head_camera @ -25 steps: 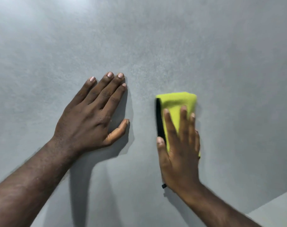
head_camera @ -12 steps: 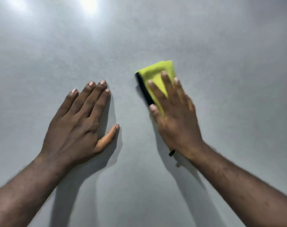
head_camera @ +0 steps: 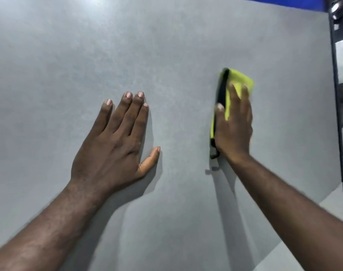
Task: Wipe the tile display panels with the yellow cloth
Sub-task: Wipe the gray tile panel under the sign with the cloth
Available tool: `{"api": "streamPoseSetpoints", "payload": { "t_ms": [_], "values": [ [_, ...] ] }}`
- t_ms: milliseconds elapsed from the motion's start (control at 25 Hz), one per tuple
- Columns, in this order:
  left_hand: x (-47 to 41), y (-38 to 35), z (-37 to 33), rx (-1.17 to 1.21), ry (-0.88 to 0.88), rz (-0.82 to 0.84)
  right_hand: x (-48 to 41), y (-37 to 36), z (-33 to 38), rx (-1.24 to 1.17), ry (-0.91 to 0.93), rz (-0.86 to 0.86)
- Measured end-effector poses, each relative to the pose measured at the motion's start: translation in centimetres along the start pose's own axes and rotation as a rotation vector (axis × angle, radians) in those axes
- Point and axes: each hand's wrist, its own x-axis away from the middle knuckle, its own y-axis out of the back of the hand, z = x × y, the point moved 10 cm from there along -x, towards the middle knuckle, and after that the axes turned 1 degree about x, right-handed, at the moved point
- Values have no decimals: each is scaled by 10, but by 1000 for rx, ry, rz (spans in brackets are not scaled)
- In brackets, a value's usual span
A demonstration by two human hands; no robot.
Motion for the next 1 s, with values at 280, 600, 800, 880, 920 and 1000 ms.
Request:
{"api": "streamPoseSetpoints", "payload": {
  "t_ms": [280,600,800,880,920,1000],
  "values": [
    [4,-5,-13,-12,-61,26,73,-14,23,-8,366,209],
    [24,-15,-66,52,-243,56,110,-18,-19,-109,141,173],
    [21,-12,-68,42,-230,37,137,-7,-82,-101,-269,44],
    [21,-10,-68,47,-234,34,140,-14,-32,-119,24,198],
    [21,-9,-67,45,-222,34,124,-13,-23,-149,132,222],
    [24,-9,-66,34,-194,39,87,0,-49,-123,125,143]
  ]
}}
